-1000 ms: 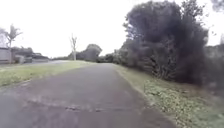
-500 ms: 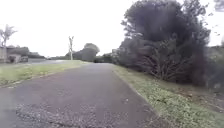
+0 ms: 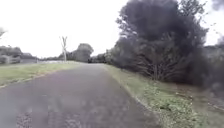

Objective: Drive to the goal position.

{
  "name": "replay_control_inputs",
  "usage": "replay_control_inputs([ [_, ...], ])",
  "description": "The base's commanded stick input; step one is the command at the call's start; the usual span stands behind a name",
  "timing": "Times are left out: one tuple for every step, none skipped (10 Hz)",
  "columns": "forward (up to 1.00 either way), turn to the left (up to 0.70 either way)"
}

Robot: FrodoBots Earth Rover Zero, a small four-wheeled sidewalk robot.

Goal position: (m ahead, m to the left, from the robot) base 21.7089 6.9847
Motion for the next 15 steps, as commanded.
replay_control_inputs([
  [0.70, 0.03],
  [0.70, 0.00],
  [0.70, 0.00],
  [0.70, 0.23],
  [0.70, 0.35],
  [0.70, 0.35],
  [0.70, 0.16],
  [0.70, 0.00],
  [0.70, 0.00],
  [0.70, 0.00],
  [0.70, 0.00],
  [0.70, 0.00],
  [0.70, 0.00],
  [0.70, 0.35],
  [0.70, 0.35],
])
